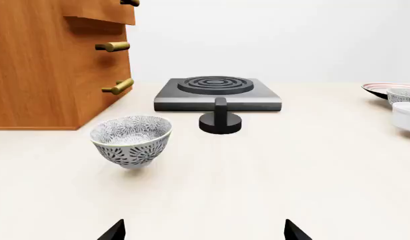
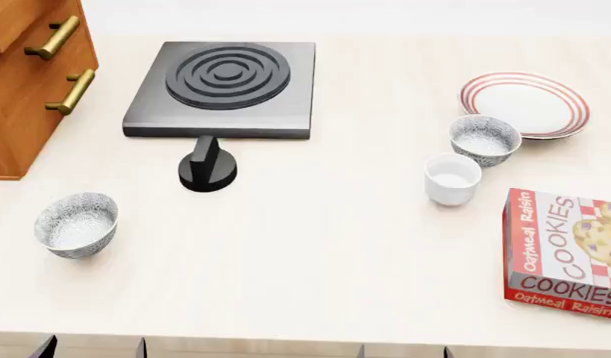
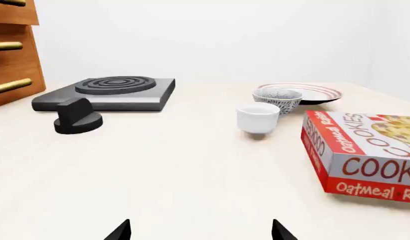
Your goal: Pick the akita bowl between the plate and the ramekin and place it on the plate.
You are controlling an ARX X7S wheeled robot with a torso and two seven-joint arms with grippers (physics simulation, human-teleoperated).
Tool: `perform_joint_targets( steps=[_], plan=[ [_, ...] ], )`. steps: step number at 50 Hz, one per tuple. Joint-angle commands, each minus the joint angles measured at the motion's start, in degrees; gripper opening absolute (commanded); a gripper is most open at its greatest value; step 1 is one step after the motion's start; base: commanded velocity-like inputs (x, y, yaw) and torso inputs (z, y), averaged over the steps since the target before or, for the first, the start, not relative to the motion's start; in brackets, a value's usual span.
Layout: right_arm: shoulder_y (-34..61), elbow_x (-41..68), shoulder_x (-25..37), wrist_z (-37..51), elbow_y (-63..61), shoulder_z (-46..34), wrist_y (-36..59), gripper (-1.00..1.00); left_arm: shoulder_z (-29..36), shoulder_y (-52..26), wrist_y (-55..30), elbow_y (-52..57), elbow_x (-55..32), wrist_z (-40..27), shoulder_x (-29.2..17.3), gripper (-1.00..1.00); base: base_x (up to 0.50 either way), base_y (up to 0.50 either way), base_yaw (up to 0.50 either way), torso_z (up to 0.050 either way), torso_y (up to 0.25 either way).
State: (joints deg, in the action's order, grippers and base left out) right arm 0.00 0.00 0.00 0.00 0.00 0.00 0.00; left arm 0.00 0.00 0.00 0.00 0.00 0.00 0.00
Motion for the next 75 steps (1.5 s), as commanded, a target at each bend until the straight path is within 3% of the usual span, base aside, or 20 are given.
perform_joint_targets(
  steps=[1,23,29,32,34,45,75],
  plan=[
    [-0.9,-0.2,1.0,1.4,-0.4,-1.6,-1.7,1.0,1.5,0.9,0.7,0.2,-0.4,-1.0,-0.9,1.0,0.0,0.0,0.0,0.0,0.0],
    [-1.7,1.6,3.8,5.4,-1.3,-4.6,-4.9,1.0,4.3,-0.3,0.6,-0.8,-1.2,-6.9,-3.6,1.0,0.0,0.0,0.0,0.0,0.0],
    [-2.7,3.5,5.3,5.5,-11.1,-4.2,-0.2,1.0,3.0,-0.5,-3.0,10.5,-1.9,-8.4,-4.9,1.0,0.02,0.0,0.0,0.0,0.0],
    [-3.4,4.1,6.4,5.6,-18.4,-3.5,0.8,1.0,1.5,-1.3,-10.5,18.7,-5.4,-8.0,-5.8,1.0,0.27,0.0,0.0,0.0,0.0],
    [-3.5,4.4,7.1,6.0,-23.6,-2.9,2.4,1.0,1.7,-0.9,-11.1,22.8,-5.2,-8.0,-6.7,1.0,0.45,0.0,0.0,0.0,0.0],
    [-2.6,7.5,9.1,7.6,-35.3,-0.2,8.6,1.0,0.2,-2.2,-20.6,36.5,-10.4,-7.7,-9.0,1.0,0.5,0.0,0.0,0.0,0.0],
    [-3.5,8.6,11.3,9.3,-37.3,1.5,7.0,1.0,-1.4,-1.6,-17.7,35.2,-13.4,-9.2,-9.5,1.0,0.5,0.0,0.0,0.0,0.0]
  ],
)
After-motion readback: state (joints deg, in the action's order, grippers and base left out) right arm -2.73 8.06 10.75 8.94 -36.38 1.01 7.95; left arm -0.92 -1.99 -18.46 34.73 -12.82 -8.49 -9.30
